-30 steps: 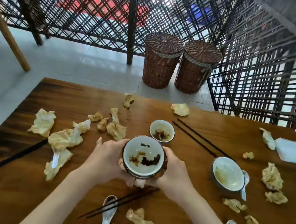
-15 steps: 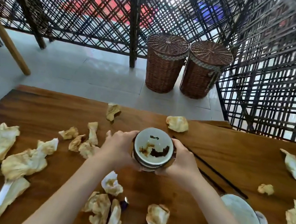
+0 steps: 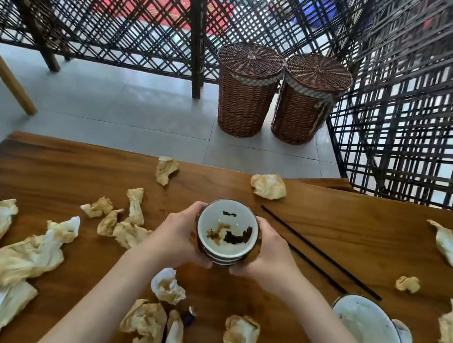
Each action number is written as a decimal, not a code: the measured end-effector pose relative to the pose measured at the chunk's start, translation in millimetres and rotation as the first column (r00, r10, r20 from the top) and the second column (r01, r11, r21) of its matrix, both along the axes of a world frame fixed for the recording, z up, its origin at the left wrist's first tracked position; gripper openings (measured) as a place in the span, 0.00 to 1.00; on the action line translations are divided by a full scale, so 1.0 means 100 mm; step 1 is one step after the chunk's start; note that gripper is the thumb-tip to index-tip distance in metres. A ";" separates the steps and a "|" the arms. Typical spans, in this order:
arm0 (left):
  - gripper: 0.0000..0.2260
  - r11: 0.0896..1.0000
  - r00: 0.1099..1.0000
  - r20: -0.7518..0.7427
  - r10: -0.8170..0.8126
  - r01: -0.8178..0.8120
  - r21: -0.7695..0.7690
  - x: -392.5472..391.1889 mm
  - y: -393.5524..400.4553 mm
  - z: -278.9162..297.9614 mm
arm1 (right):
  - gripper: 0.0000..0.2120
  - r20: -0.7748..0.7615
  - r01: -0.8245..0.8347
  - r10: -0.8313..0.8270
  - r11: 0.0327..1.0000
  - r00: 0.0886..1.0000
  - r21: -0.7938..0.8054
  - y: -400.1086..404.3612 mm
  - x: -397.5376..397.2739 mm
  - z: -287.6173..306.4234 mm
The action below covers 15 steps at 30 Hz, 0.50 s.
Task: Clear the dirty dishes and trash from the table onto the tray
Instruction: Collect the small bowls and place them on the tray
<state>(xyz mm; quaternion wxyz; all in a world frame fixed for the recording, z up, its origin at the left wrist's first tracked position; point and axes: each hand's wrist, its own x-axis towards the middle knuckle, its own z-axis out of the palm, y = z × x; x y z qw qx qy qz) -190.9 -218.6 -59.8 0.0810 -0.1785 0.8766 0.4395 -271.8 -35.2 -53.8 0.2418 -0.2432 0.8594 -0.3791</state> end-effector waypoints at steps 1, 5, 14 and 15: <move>0.43 1.000 1.000 0.007 -0.004 0.004 0.021 -0.01 0.00 -0.02 | 0.43 0.023 0.003 -0.003 1.000 1.000 0.009 0.00 0.00 -0.02; 0.43 0.999 1.000 0.016 0.013 -0.014 0.051 -0.04 0.01 -0.11 | 0.45 0.100 0.024 -0.027 0.999 0.995 0.025 -0.03 0.02 -0.09; 0.43 0.998 1.000 -0.005 -0.030 0.030 0.053 -0.05 0.05 -0.09 | 0.43 0.081 0.091 -0.091 0.996 0.993 -0.004 -0.01 0.10 -0.11; 0.43 0.997 0.999 -0.011 -0.048 0.048 0.059 -0.04 0.07 -0.06 | 0.43 0.078 0.098 -0.097 0.995 0.992 -0.007 0.03 0.12 -0.09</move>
